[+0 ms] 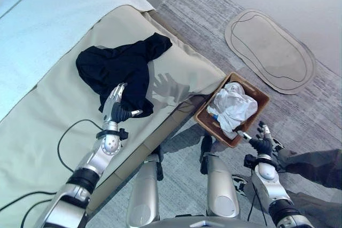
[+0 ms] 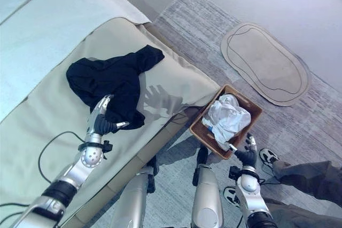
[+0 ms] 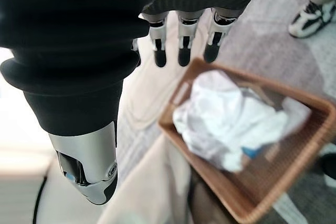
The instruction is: Pick up clothes into the bucket
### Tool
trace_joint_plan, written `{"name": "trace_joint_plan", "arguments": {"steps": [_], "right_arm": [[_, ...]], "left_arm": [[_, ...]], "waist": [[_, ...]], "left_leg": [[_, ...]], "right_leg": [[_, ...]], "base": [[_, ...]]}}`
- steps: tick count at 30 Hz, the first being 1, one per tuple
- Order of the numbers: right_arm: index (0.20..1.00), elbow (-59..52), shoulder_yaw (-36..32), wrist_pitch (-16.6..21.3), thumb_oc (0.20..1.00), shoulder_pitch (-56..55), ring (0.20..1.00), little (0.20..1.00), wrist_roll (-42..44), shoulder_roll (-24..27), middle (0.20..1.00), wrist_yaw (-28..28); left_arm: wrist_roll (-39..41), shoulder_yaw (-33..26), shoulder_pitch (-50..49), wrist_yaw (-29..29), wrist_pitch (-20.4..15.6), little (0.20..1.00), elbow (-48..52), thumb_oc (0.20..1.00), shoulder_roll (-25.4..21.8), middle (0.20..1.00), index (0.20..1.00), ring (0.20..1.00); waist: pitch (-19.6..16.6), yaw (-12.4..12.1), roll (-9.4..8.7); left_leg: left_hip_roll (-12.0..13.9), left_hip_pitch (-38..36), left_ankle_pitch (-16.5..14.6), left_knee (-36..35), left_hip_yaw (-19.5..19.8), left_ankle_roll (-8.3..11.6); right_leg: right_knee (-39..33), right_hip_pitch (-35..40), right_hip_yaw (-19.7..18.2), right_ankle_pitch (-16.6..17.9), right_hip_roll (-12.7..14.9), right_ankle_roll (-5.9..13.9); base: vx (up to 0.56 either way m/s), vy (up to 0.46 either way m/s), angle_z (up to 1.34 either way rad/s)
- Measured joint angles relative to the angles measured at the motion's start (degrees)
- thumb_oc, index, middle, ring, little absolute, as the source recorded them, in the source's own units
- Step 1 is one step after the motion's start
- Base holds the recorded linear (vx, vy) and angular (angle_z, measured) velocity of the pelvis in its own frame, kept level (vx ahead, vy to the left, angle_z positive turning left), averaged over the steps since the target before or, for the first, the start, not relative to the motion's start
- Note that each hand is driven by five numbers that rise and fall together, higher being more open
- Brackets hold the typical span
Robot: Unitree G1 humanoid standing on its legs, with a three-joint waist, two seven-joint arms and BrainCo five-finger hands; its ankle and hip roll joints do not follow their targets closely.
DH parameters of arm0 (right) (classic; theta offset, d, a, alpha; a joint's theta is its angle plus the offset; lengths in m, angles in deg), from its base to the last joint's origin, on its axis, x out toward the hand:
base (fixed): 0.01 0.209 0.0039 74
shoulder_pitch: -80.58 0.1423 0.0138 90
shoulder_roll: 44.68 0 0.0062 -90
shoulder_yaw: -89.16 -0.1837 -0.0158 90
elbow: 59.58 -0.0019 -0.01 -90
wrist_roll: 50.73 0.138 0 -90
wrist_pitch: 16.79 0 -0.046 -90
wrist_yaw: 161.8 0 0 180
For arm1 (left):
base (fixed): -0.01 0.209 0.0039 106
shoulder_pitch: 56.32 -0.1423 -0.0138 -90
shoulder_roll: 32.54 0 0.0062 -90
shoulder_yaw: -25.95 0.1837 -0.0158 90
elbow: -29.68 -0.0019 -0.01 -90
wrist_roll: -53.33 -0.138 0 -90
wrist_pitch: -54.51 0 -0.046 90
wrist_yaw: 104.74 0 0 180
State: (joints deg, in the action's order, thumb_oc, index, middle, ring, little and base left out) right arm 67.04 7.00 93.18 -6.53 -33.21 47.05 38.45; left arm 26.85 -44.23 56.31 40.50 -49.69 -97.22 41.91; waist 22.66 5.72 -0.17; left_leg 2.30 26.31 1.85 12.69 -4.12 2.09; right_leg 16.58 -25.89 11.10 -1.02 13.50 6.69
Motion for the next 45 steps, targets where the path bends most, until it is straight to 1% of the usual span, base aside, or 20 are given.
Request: {"name": "trace_joint_plan", "arguments": {"steps": [1, 2, 3, 4, 5, 6, 7, 9, 12, 18, 19, 23, 28, 29, 30, 31, 37, 42, 43, 45], "right_arm": [[1.000, 0.00, 0.23, 0.02, 1.000, -0.01, 1.000, 1.000, -0.01, 0.01, 1.000, -0.06], [1.000, -0.02, 1.08, 0.01, 1.000, 0.23, 1.000, 1.000, -0.02, 0.10, 1.000, -0.18], [1.000, 0.00, 1.30, 0.06, 1.000, 0.21, 1.000, 1.000, -0.02, 0.10, 1.000, -0.29], [1.000, -0.04, 2.03, 0.06, 1.000, 0.42, 1.000, 1.000, 0.03, 0.17, 1.000, -0.48], [1.000, -0.10, 2.41, 0.05, 1.000, 0.88, 1.000, 1.000, 0.05, 0.06, 1.000, -0.62], [1.000, -1.23, 2.93, 0.16, 1.000, 1.14, 1.000, 1.000, 0.18, 0.18, 1.000, -0.98], [1.000, -1.63, 3.14, 0.25, 1.000, 1.33, 1.000, 1.000, 0.18, 0.27, 1.000, -1.04], [1.000, -2.83, 3.33, 0.83, 1.000, 1.89, 1.000, 1.000, 0.74, 0.33, 1.000, -1.03], [1.000, -5.11, 3.55, 1.46, 1.000, 2.02, 1.000, 1.000, 1.82, 0.41, 1.000, -1.03], [1.000, -7.35, 4.18, 2.39, 1.000, 3.13, 1.000, 1.000, 2.65, 0.54, 1.000, -1.08], [1.000, -8.28, 4.47, 2.40, 1.000, 3.11, 1.000, 1.000, 3.46, 0.88, 1.000, -1.12], [1.000, -10.48, 4.62, 3.12, 1.000, 3.71, 1.000, 1.000, 4.67, 1.42, 1.000, -1.87], [1.000, -13.42, 5.20, 3.89, 1.000, 3.79, 1.000, 1.000, 5.13, 1.77, 1.000, -2.63], [1.000, -13.84, 5.21, 3.92, 1.000, 3.83, 1.000, 1.000, 5.18, 1.86, 1.000, -2.92], [1.000, -13.76, 5.22, 3.92, 1.000, 3.82, 1.000, 1.000, 5.18, 2.02, 1.000, -3.12], [1.000, -13.74, 5.18, 3.91, 1.000, 3.82, 1.000, 1.000, 5.18, 2.02, 1.000, -3.25], [1.000, -13.68, 5.11, 3.90, 1.000, 3.81, 1.000, 1.000, 5.16, 2.03, 1.000, -3.92], [1.000, -13.77, 5.12, 3.89, 1.000, 3.97, 1.000, 1.000, 5.14, 2.03, 1.000, -4.80], [1.000, -13.75, 5.17, 3.87, 1.000, 4.11, 1.000, 1.000, 5.13, 2.03, 1.000, -4.89], [1.000, -13.77, 5.25, 3.83, 1.000, 4.12, 1.000, 1.000, 5.13, 2.03, 1.000, -4.96]], "left_arm": [[-1.28, 0.53, 1.11, -0.97, 0.73, 1.000, -1.26, 1.000, -0.47, 1.000, 1.000, 1.000], [-3.13, 1.50, 3.82, -2.37, 2.54, 1.000, -4.25, 1.000, -1.65, 1.000, 1.000, 1.000], [-3.84, 1.51, 5.10, -3.03, 3.28, 1.000, -5.58, 1.000, -1.77, 1.000, 1.000, 1.000], [-4.27, 2.72, 8.91, -4.18, 4.31, 1.000, -10.52, 1.000, -2.03, 1.000, 1.000, 1.000], [-4.25, 2.78, 10.34, -4.52, 5.11, 1.000, -12.26, 1.000, -2.49, 1.000, 1.000, 1.000], [-4.25, 3.17, 12.56, -5.32, 6.25, 1.000, -13.74, 1.000, -3.80, 1.000, 1.000, 1.000], [-4.25, 3.76, 13.58, -5.62, 6.62, 1.000, -14.06, 1.000, -4.67, 1.000, 1.000, 1.000], [-4.46, 3.85, 15.46, -6.97, 7.67, 1.000, -12.91, 1.000, -7.13, 1.000, 1.000, 1.000], [-6.64, 5.34, 18.94, -8.19, 10.16, 1.000, -15.00, 1.000, -7.97, 1.000, 1.000, 1.000], [-6.59, 6.57, 24.68, -8.81, 14.35, 1.000, -19.83, 1.000, -8.46, 1.000, 1.000, 1.000], [-6.61, 8.23, 25.97, -8.98, 14.44, 1.000, -20.74, 1.000, -9.04, 1.000, 1.000, 1.000], [-6.65, 9.03, 27.00, -8.78, 14.43, 1.000, -21.04, 1.000, -11.00, 1.000, 1.000, 1.000], [-6.74, 11.24, 30.11, -7.70, 14.55, 1.000, -25.00, 1.000, -11.41, 1.000, 1.000, 1.000], [-7.20, 12.02, 32.02, -6.63, 14.83, 0.837, -26.69, 0.837, -11.40, 0.837, 0.837, 0.837], [-7.44, 12.49, 32.85, -5.81, 14.98, 0.407, -26.78, 0.407, -11.46, 0.407, 0.407, 0.407], [-7.80, 12.67, 33.46, -5.16, 14.94, 0.200, -26.98, 0.200, -11.56, 0.200, 0.200, 0.200], [-8.92, 12.67, 35.61, -2.95, 13.96, 0.200, -25.12, 0.200, -14.01, 0.200, 0.200, 0.200], [-9.31, 12.49, 32.53, -1.27, 12.60, 0.200, -24.65, 0.200, -13.52, 0.200, 0.200, 0.200], [-9.31, 12.23, 31.51, -1.05, 12.44, 0.200, -24.51, 0.200, -13.43, 0.200, 0.200, 0.200], [-9.29, 12.16, 29.58, -0.55, 12.26, 0.200, -24.09, 0.200, -13.34, 0.200, 0.200, 0.200]], "waist": [[0.02, 0.24, -0.05], [0.16, 0.45, -0.30], [0.38, 1.25, -0.71], [0.59, 1.18, -1.10], [0.90, 1.20, -1.67], [1.56, 1.84, -2.84], [1.97, 1.81, -3.24], [3.06, 2.79, -4.88], [5.44, 3.06, -6.07], [6.90, 3.12, -6.44], [6.94, 3.25, -6.51], [7.10, 4.37, -6.68], [7.27, 4.56, -7.05], [7.28, 4.61, -7.12], [7.28, 4.61, -7.12], [7.29, 4.64, -7.13], [7.29, 4.62, -7.20], [7.23, 4.56, -7.26], [7.24, 4.48, -7.25], [7.22, 4.50, -7.27]], "left_leg": [[-0.01, 0.26, 0.01, 0.00, -0.15, -0.01], [-0.02, 0.64, 0.19, -0.19, -0.37, -0.27], [-0.04, 0.75, 0.24, -0.29, -0.56, -0.32], [-0.04, 1.48, 0.28, -0.01, -0.52, -0.39], [-0.07, 1.73, 0.31, -0.04, -0.60, -0.43], [-0.05, 2.59, 0.25, 0.48, -0.72, -0.37], [-0.01, 3.14, 0.26, 0.87, -0.63, -0.40], [0.07, 5.48, 0.17, 2.12, -0.46, -0.36], [0.07, 7.18, 0.16, 3.16, -0.48, -0.37], [0.52, 12.23, 0.17, 4.81, -0.38, -0.39], [0.65, 13.24, 0.16, 5.14, -0.38, -0.39], [0.89, 15.18, 0.13, 5.89, -0.43, -0.38], [1.51, 16.96, -0.19, 6.73, -0.77, -0.29], [1.62, 17.78, -0.29, 6.98, -0.76, -0.17], [1.65, 18.20, -0.29, 7.22, -0.76, -0.17], [1.68, 18.46, -0.30, 7.43, -0.78, -0.17], [1.71, 18.38, -0.42, 7.64, -0.87, -0.08], [1.75, 16.21, -0.41, 6.93, -1.25, -0.04], [1.72, 15.56, -0.05, 6.58, -1.51, -0.55], [1.67, 14.21, -0.06, 6.03, -1.65, -0.52]], "right_leg": [[-0.69, 0.03, -0.13, 0.46, -0.11, 0.07], [-2.17, 0.07, -0.19, 1.54, -0.21, 0.32], [-2.96, 0.19, -0.37, 2.02, -0.34, 0.21], [-3.99, 0.15, -0.35, 2.63, -0.45, 0.16], [-4.49, 0.02, -0.34, 2.89, -0.51, 0.20], [-5.19, -0.40, -0.46, 3.41, -0.57, 0.12], [-5.34, -0.64, -0.44, 3.70, -0.56, 0.12], [-5.82, -2.00, -0.36, 4.40, -0.64, 0.18], [-6.14, -3.04, -0.36, 5.18, -0.67, -0.07], [-6.56, -7.21, -0.44, 6.41, -1.14, -0.08], [-6.50, -8.13, -0.50, 6.48, -1.26, -0.17], [-6.51, -9.78, -0.62, 6.85, -1.49, -0.14], [-6.75, -11.48, -1.22, 7.13, -2.11, 0.06], [-6.74, -12.22, -1.30, 7.11, -2.22, 0.11], [-6.71, -12.59, -1.35, 7.12, -2.27, 0.12], [-6.56, -12.85, -1.47, 7.13, -2.28, 0.13], [-6.55, -12.83, -1.80, 7.29, -2.31, 0.31], [-6.75, -11.07, -1.89, 7.39, -2.30, 0.18], [-6.67, -10.66, -1.90, 7.86, -2.20, -0.04], [-6.83, -9.51, -1.97, 7.84, -2.18, -0.07]], "base": [[0.01, 0.098, -0.13], [0.00, 0.070, -0.08], [0.00, 0.097, -0.08], [-0.01, 0.064, -0.04], [-0.01, 0.048, -0.07], [-0.02, 0.025, -0.06], [-0.03, 0.026, -0.04], [0.00, 0.000, 0.00], [-0.03, 0.017, 0.00], [-0.03, 0.012, -0.03], [-0.04, 0.025, -0.04], [0.00, 0.013, -0.02], [-0.01, 0.024, -0.07], [0.01, 0.042, -0.05], [0.01, 0.042, -0.05], [0.01, 0.019, -0.04], [0.00, 0.003, -0.02], [-0.02, -0.010, -0.01], [-0.05, -0.025, -0.01], [0.04, -0.053, -0.01]]}}
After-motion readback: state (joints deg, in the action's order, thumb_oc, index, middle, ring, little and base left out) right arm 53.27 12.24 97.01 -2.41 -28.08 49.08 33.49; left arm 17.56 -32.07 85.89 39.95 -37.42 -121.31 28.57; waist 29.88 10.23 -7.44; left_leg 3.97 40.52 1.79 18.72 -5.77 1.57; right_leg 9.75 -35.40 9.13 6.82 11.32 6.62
